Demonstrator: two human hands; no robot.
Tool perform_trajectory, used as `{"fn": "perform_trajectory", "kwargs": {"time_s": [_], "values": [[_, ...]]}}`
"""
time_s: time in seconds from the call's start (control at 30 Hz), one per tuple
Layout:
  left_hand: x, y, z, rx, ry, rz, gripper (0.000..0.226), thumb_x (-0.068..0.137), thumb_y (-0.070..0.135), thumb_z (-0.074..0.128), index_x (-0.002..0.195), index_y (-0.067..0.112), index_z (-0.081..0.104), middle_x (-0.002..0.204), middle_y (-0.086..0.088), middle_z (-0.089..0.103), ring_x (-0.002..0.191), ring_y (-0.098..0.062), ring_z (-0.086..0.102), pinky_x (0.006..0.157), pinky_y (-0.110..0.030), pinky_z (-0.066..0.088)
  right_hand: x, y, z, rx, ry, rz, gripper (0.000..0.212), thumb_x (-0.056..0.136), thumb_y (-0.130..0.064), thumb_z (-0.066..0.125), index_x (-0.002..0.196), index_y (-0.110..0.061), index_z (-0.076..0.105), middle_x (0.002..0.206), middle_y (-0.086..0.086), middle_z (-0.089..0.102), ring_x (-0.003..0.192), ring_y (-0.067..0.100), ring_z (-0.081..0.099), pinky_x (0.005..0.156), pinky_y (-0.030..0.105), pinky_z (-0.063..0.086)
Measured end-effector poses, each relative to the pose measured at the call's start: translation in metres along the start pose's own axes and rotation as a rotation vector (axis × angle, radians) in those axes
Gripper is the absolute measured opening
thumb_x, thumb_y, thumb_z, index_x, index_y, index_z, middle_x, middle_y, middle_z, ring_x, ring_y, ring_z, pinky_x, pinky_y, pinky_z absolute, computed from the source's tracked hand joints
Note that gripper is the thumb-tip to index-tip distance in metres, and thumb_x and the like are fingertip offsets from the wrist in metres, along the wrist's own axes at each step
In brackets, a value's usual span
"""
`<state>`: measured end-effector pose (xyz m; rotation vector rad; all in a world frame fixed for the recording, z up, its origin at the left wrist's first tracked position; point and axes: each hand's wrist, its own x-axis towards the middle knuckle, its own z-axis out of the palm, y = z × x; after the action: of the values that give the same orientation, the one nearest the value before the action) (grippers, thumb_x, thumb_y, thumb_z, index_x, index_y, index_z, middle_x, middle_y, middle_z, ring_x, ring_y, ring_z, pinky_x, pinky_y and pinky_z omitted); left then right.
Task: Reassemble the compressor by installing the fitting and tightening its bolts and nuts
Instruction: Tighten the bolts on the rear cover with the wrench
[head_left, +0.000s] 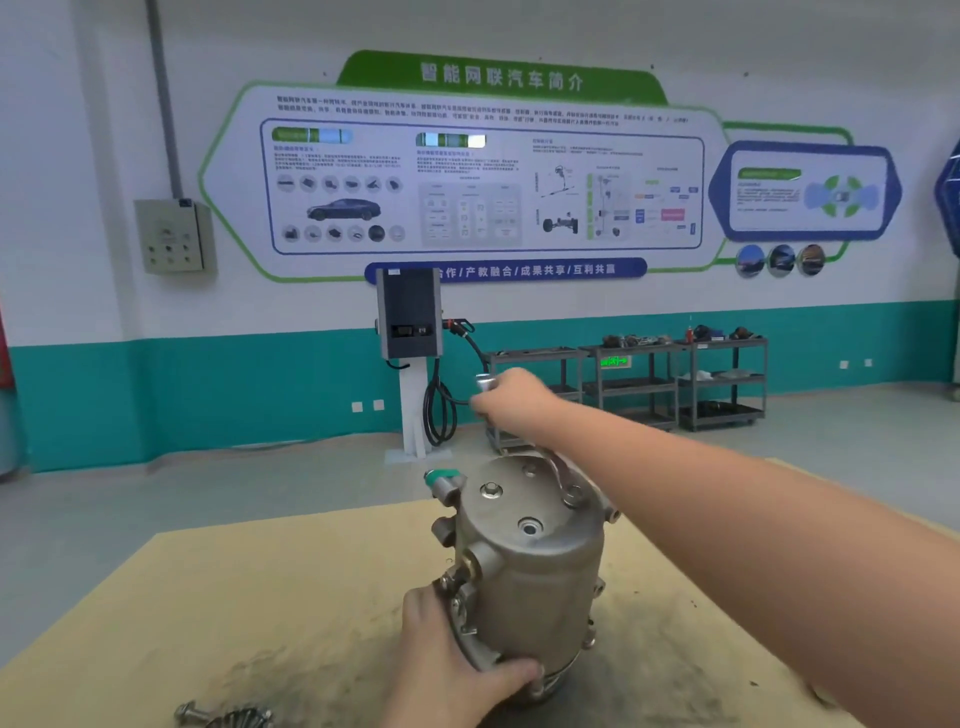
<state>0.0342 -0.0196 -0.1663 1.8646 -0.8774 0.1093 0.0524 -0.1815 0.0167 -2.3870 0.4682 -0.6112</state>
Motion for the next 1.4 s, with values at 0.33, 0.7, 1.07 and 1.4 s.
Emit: {"fn": "perform_trajectory", "kwargs": {"time_s": [0.33, 0.7, 1.07, 1.4], "values": [[0.006, -0.007, 0.015, -0.009, 0.012, -0.056, 0.103, 0.023, 0.066, 0.067, 0.116, 0.036, 0.033, 0.103, 0.020, 0.025, 0.110, -0.008, 0.042, 0.095, -0.020, 0.038, -0.070, 0.122, -0.036, 1.153, 0.687, 0.350, 0.017, 0.099, -0.013, 0.043, 0.109, -0.016, 0.056, 0.078, 0.004, 0.058, 0.063, 0.015, 0.047, 0.053, 0.026, 0.038], [0.005, -0.013, 0.015, 0.189, 0.042, 0.009, 0.102, 0.032, 0.076, 0.061, 0.123, 0.033, 0.044, 0.102, 0.016, 0.040, 0.101, -0.006, 0.039, 0.081, -0.013, 0.037, -0.195, 0.068, 0.002, 0.347, 0.451, -0.556, 0.050, 0.091, 0.001, 0.047, 0.089, -0.041, 0.074, 0.108, -0.025, 0.070, 0.113, -0.003, 0.059, 0.103, 0.028, 0.044], [0.006, -0.006, 0.006, 0.131, 0.063, 0.004, 0.075, 0.028, 0.069, 0.068, 0.098, 0.050, 0.048, 0.099, 0.021, 0.042, 0.102, -0.008, 0.051, 0.090, -0.024, 0.047, -0.046, -0.021, 0.007, -0.524, -0.319, -0.314, 0.040, 0.106, -0.026, 0.025, 0.144, -0.015, 0.028, 0.155, 0.011, 0.030, 0.149, 0.023, 0.013, 0.118, 0.055, 0.003], [0.001, 0.000, 0.010, 0.209, -0.008, -0.035, 0.104, 0.046, 0.061, 0.080, 0.135, 0.024, 0.041, 0.108, 0.007, 0.033, 0.118, -0.011, 0.039, 0.102, -0.019, 0.037, -0.077, 0.101, -0.033, 1.143, 0.331, 0.156, 0.025, 0.092, 0.004, 0.039, 0.111, -0.006, 0.053, 0.115, 0.019, 0.066, 0.121, 0.028, 0.055, 0.103, 0.040, 0.040]]}}
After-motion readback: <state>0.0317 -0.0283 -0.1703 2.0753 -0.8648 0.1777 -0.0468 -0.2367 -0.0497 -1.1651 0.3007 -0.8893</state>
